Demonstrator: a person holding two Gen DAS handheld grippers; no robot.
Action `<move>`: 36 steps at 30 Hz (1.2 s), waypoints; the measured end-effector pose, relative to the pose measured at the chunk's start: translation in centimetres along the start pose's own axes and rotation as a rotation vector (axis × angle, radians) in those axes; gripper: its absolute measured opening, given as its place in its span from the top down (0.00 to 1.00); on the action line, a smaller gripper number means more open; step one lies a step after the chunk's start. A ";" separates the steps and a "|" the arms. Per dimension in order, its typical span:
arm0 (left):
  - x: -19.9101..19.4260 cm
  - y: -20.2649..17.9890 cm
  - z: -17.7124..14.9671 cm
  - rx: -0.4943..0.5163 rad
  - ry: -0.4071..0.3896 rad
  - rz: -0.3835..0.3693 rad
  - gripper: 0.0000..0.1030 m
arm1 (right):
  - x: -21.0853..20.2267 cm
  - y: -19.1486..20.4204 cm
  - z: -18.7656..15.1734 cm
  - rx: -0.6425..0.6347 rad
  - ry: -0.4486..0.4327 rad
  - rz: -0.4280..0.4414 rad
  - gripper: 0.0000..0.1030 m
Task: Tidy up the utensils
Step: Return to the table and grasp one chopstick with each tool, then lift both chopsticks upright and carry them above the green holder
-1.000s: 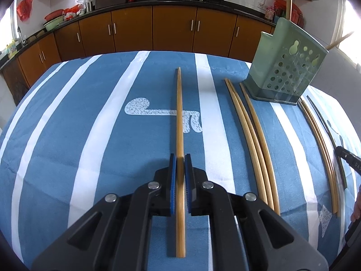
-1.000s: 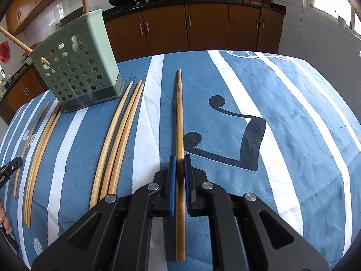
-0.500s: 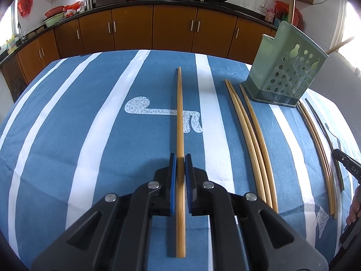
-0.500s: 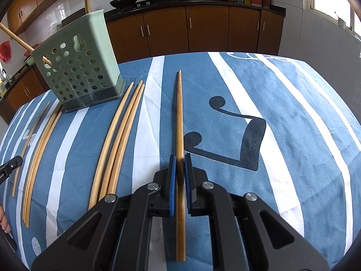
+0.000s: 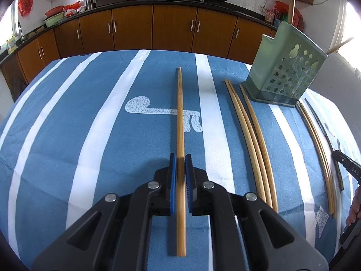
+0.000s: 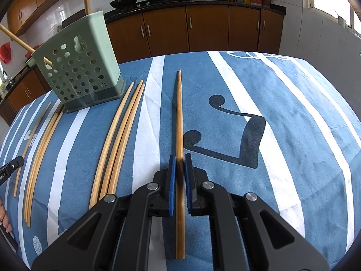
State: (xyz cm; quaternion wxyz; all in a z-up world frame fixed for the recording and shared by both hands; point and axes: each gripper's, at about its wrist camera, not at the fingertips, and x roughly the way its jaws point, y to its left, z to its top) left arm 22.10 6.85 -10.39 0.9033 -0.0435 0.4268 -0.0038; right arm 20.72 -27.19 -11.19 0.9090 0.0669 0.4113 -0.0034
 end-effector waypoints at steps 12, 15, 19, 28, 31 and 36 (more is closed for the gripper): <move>-1.4 -0.8 -1.8 0.055 0.007 0.042 0.92 | -1.1 -0.1 -1.1 -0.010 0.008 0.007 0.92; -2.0 -0.5 -1.6 0.048 0.015 0.032 0.92 | -2.1 -0.4 -0.8 0.004 -0.015 0.016 0.92; -4.8 0.0 -0.3 0.036 -0.060 0.020 0.92 | -4.9 -1.1 0.5 0.022 -0.098 0.032 0.92; -11.4 0.7 3.3 -0.019 -0.245 -0.039 0.92 | -10.3 -2.1 3.5 0.062 -0.266 0.056 0.92; -13.1 0.6 4.3 -0.027 -0.297 -0.051 0.92 | -11.4 -2.1 4.2 0.068 -0.302 0.065 0.92; -14.9 0.1 5.5 -0.026 -0.343 -0.068 0.92 | -12.6 -2.2 5.0 0.064 -0.336 0.071 0.92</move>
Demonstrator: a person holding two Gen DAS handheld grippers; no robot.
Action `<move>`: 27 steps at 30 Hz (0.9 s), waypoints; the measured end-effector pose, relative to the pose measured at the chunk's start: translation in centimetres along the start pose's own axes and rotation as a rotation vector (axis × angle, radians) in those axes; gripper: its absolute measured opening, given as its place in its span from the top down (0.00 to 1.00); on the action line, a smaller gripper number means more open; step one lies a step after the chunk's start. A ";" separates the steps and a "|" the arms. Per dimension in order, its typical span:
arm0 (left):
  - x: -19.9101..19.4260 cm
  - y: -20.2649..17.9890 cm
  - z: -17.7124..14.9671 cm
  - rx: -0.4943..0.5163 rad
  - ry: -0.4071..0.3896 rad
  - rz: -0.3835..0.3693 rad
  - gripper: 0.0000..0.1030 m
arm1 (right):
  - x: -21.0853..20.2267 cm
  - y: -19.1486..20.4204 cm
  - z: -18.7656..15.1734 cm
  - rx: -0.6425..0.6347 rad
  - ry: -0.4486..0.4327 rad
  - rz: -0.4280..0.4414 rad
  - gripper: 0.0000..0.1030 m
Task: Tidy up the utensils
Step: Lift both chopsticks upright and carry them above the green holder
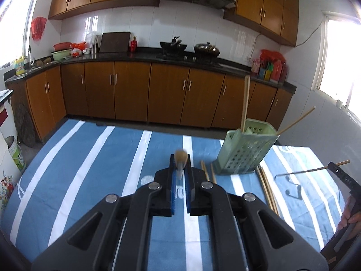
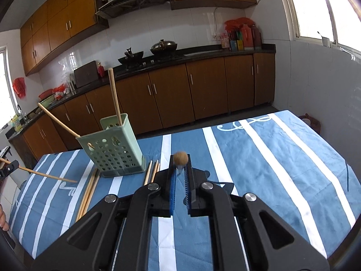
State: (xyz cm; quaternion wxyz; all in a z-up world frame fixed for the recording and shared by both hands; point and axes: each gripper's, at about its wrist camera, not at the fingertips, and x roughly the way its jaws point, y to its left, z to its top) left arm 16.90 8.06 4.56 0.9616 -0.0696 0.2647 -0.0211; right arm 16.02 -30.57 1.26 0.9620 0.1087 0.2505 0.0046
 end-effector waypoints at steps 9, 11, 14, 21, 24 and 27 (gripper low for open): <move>-2.2 -1.1 2.6 0.021 -0.043 -0.048 0.93 | -2.0 0.7 3.0 0.002 -0.044 0.062 0.92; -3.1 -1.9 3.6 0.027 -0.061 -0.077 0.93 | -2.9 1.0 4.5 0.020 -0.060 0.114 0.93; -4.4 -3.1 5.2 0.028 -0.088 -0.129 0.93 | -4.5 1.9 6.7 0.042 -0.095 0.197 0.93; -6.5 -7.0 8.5 0.017 -0.188 -0.223 0.93 | -6.4 4.9 10.8 0.029 -0.255 0.287 0.93; -5.8 -7.7 9.4 -0.011 -0.208 -0.234 0.93 | -5.5 6.5 11.4 0.004 -0.300 0.272 0.93; -4.2 -8.3 10.3 -0.042 -0.219 -0.227 0.93 | -3.8 7.8 11.5 -0.024 -0.312 0.254 0.93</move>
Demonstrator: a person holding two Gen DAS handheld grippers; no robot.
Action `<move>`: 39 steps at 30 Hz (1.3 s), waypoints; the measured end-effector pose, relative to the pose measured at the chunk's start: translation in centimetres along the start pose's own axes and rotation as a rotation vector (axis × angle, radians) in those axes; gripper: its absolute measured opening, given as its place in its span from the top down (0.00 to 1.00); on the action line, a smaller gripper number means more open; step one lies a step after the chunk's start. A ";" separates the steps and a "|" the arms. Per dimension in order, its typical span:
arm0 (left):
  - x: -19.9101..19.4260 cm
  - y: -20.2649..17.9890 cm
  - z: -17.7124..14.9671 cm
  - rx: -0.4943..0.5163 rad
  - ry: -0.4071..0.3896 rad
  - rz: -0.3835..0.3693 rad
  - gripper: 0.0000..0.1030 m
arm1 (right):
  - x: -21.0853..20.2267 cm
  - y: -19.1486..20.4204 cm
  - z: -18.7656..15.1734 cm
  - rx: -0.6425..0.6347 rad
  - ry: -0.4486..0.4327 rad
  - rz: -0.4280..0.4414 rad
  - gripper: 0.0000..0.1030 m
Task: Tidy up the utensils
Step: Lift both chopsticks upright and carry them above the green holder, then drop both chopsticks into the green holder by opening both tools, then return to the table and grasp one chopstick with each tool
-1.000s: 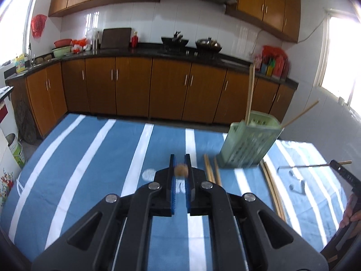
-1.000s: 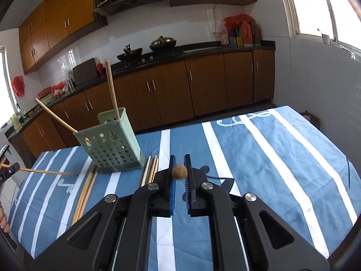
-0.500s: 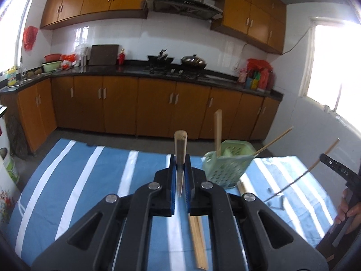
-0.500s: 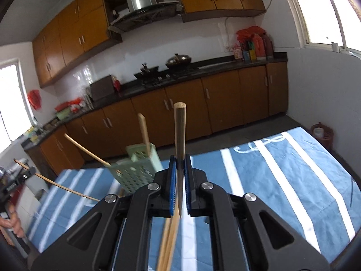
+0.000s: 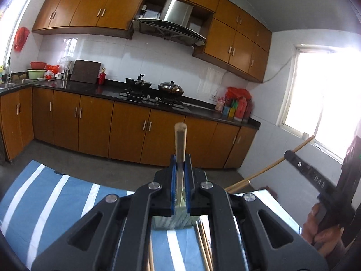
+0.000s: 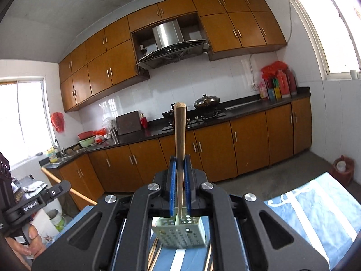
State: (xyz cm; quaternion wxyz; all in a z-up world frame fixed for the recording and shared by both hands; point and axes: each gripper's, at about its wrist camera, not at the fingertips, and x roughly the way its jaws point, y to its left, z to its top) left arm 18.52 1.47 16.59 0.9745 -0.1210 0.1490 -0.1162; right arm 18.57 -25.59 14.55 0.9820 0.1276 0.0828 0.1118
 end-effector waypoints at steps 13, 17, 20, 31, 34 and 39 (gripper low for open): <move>6.6 0.3 -1.9 0.016 -0.015 0.044 0.93 | 5.4 -0.8 -3.6 0.020 0.125 -0.031 0.93; 7.7 0.4 -2.7 0.025 0.011 0.047 0.92 | 6.0 -0.9 -4.3 0.013 0.149 -0.034 0.92; 8.4 0.8 -3.2 0.021 0.040 0.048 0.92 | 6.2 -0.9 -4.6 0.016 0.163 -0.032 0.92; 6.1 1.7 -2.7 -0.015 0.016 0.059 0.91 | 3.4 -0.9 -3.0 0.012 0.111 -0.037 0.75; 3.9 2.2 -3.1 -0.001 0.011 0.079 0.89 | 1.3 -1.7 -3.0 0.016 0.094 -0.048 0.75; 1.7 4.3 -5.3 0.018 0.071 0.144 0.84 | -0.9 -4.7 -5.5 0.057 0.163 -0.119 0.75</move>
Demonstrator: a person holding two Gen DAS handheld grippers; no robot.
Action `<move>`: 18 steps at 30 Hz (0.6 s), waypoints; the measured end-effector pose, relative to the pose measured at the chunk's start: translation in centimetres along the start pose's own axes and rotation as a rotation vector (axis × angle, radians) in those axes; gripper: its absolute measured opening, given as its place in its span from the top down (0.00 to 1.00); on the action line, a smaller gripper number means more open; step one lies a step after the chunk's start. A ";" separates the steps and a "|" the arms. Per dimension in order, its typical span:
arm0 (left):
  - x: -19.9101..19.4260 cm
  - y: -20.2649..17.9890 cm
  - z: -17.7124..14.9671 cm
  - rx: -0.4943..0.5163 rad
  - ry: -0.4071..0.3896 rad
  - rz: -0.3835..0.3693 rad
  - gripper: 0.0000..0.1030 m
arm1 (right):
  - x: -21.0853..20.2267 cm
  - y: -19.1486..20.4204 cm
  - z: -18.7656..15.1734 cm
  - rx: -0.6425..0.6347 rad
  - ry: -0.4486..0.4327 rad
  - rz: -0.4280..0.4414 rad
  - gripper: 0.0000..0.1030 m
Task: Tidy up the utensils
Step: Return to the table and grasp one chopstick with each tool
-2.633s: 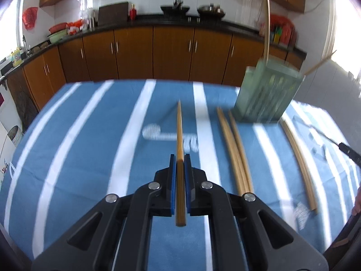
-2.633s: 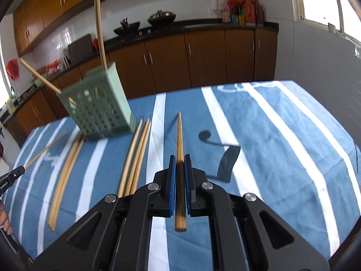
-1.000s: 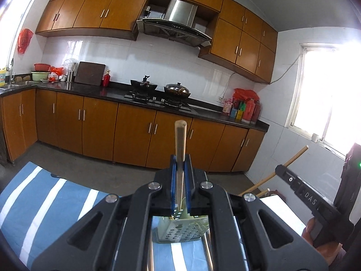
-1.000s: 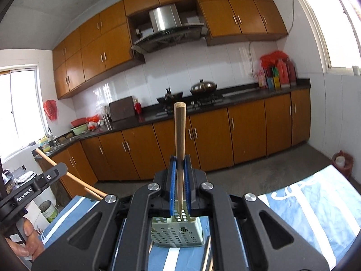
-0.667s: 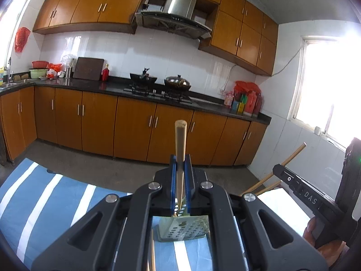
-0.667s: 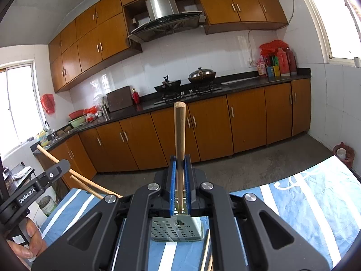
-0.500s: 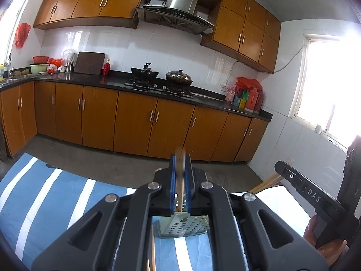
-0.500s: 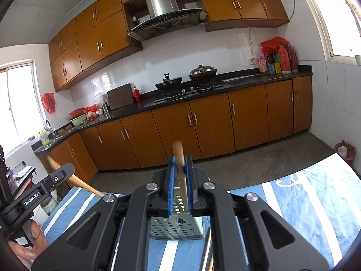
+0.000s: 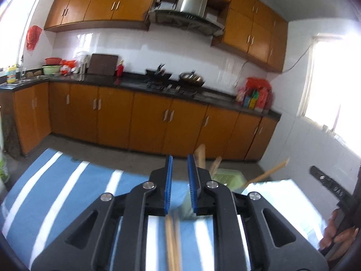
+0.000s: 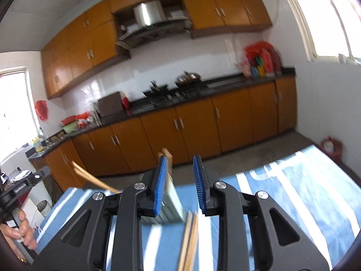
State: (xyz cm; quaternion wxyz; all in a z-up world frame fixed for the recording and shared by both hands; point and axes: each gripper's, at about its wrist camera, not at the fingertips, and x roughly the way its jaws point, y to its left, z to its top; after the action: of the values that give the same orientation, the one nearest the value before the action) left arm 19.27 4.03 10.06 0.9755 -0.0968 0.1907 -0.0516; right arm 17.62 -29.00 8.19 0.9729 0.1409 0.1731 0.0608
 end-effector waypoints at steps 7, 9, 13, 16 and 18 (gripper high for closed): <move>2.4 5.2 -8.0 -0.004 0.242 0.133 0.84 | 3.1 -4.1 -8.1 0.058 0.270 -0.107 0.75; 3.1 5.9 -9.7 -0.012 0.296 0.151 0.84 | 4.3 -4.1 -10.5 0.062 0.353 -0.103 0.75; 3.9 6.0 -12.8 0.001 0.376 0.154 0.84 | 6.3 -2.8 -14.8 0.059 0.486 -0.057 0.76; 4.1 5.7 -14.2 0.017 0.409 0.145 0.84 | 6.9 -1.2 -16.6 0.023 0.524 -0.039 0.76; 4.5 5.6 -14.3 0.020 0.422 0.139 0.84 | 7.4 -0.6 -17.2 0.005 0.543 -0.033 0.77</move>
State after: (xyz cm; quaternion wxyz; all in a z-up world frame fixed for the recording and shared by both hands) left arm 18.27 6.46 -5.70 0.9161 -0.0607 0.3963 -0.0051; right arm 18.47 -23.95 -9.80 0.8914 0.1190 0.4299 0.0802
